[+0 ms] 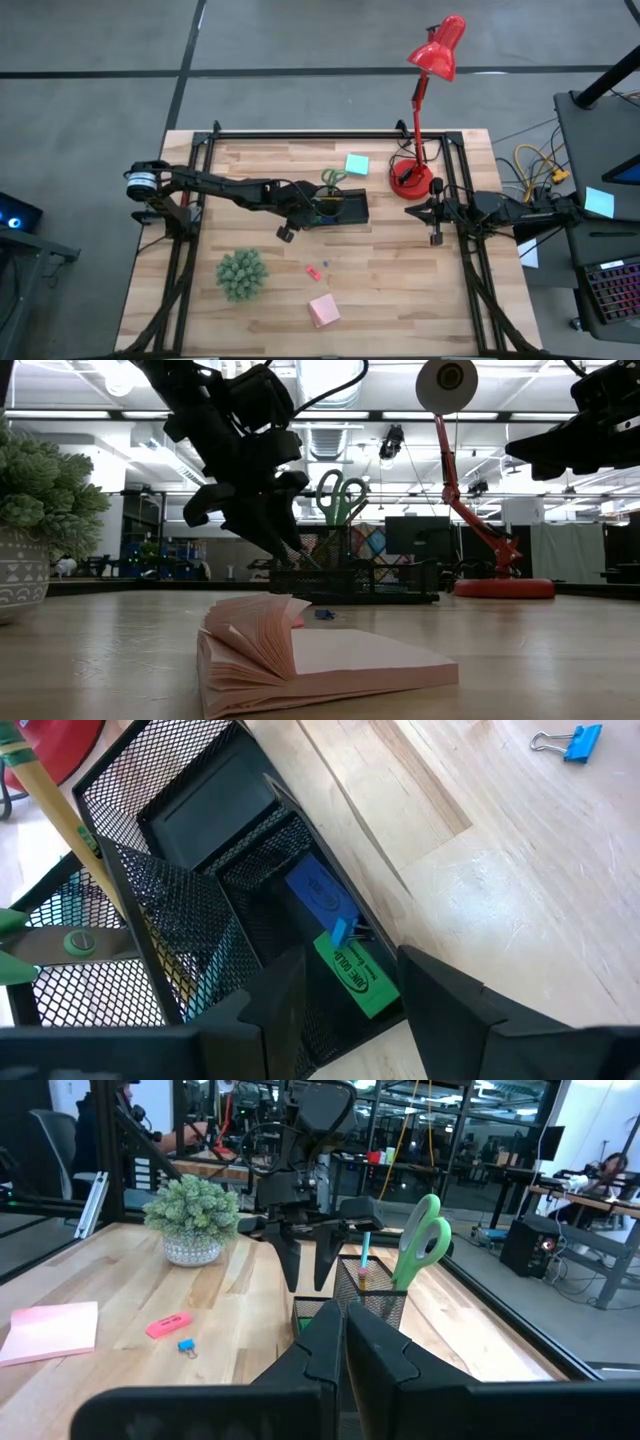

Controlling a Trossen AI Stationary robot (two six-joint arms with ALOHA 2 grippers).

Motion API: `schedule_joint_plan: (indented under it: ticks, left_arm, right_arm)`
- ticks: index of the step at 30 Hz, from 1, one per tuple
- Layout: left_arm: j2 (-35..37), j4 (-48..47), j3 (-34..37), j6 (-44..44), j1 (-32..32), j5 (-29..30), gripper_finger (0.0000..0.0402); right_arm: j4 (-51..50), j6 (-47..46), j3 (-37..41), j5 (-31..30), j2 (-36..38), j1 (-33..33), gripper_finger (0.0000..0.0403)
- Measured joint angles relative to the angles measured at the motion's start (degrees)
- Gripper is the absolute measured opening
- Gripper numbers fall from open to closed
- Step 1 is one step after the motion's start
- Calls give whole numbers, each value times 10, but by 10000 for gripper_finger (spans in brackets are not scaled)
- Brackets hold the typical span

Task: Pick and place office supplies into organizer
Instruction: Put the pink eraser into the black desk organizer

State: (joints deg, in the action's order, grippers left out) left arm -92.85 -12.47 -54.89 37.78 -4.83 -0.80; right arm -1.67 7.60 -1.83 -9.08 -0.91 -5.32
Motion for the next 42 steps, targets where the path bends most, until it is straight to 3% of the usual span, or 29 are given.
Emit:
schedule_joint_plan:
  ticks: [19, 30, 42]
  left_arm:
    - [8, 0, -20, -7, 57, -1, 146]
    - [9, -74, -71, -169, 99, -1, 146]
    - [3, -111, -92, -226, 165, -8, 146]
  right_arm:
    - [0, 0, 0, 0, 0, 0, 9]
    - [0, 0, 0, 0, 0, 0, 8]
    - [0, 0, 0, 0, 0, 0, 8]
